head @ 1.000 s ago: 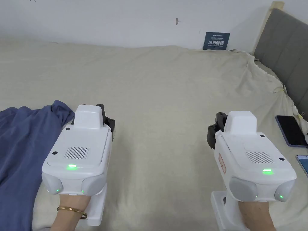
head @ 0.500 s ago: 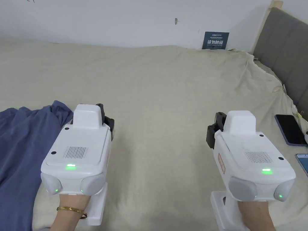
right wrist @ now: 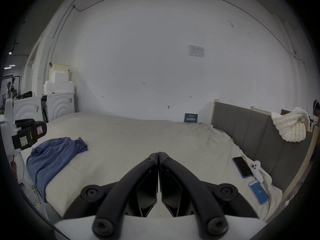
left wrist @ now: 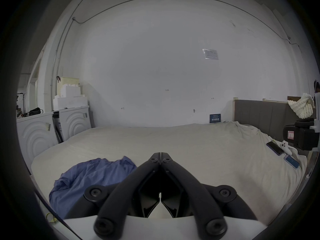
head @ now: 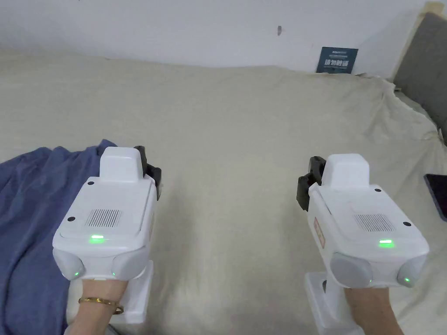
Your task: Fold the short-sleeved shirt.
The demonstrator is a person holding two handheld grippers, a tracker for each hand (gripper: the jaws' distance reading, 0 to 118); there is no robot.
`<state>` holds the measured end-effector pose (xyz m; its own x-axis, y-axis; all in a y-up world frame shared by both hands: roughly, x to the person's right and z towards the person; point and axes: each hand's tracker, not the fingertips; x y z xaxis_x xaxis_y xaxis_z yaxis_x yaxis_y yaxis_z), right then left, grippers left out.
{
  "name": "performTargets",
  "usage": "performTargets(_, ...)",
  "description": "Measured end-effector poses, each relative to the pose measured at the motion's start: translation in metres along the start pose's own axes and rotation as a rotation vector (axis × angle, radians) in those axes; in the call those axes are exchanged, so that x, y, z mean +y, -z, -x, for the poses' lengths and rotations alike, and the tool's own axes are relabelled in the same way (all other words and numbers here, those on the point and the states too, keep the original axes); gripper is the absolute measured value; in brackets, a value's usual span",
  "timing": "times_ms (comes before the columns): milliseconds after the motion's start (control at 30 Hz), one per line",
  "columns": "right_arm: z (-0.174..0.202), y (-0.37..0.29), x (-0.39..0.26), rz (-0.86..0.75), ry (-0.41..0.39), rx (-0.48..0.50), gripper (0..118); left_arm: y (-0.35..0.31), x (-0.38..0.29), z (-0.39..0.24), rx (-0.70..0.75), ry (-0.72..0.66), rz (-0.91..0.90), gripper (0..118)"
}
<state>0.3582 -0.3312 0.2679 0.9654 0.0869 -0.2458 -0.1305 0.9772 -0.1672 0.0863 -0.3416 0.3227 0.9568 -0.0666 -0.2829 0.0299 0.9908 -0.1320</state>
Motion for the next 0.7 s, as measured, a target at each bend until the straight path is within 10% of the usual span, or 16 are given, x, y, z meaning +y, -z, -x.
performTargets(700,0.151,0.029,0.017,-0.021,-0.056,0.399,0,-0.071,-0.015,0.147,0.447,-0.047,0.025,0)
